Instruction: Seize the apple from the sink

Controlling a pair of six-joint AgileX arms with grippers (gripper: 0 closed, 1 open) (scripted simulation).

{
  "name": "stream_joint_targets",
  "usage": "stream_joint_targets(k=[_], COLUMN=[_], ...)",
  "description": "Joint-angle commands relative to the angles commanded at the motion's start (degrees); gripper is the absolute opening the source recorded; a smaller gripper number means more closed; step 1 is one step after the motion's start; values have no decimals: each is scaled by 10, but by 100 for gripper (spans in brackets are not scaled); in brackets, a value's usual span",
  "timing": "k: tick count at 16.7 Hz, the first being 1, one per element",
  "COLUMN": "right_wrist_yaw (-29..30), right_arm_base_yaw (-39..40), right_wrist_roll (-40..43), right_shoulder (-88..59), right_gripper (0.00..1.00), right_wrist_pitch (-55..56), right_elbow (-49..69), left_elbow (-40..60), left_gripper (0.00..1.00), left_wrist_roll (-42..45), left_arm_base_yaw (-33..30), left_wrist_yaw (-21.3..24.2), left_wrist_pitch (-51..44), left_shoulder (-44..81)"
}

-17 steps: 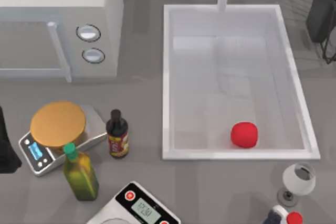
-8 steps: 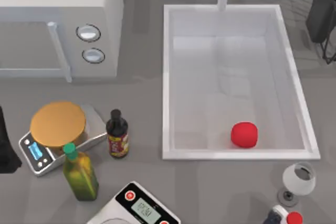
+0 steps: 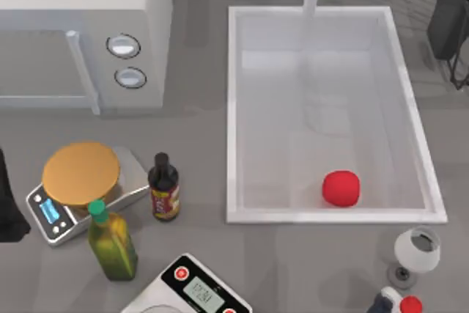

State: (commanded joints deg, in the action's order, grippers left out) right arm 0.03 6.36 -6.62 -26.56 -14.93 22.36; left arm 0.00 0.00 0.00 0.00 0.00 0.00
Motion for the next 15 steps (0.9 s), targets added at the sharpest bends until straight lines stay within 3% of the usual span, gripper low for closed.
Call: stream_joint_targets(k=[10,15], right_wrist_yaw=[1,1], right_arm_base_yaw=[125,173], right_wrist_roll=[-130,-180], right_shoulder=[-608,-846], right_gripper=[100,100], right_wrist_pitch=[-294,-406], right_elbow=[446,616], left_elbow=[0,0], left_gripper=[100,100], left_wrist_roll=[0,0], left_arm_base_yaw=[0,0], left_wrist_yaw=[0,0], left_wrist_pitch=[0,0], left_shoulder=[0,0])
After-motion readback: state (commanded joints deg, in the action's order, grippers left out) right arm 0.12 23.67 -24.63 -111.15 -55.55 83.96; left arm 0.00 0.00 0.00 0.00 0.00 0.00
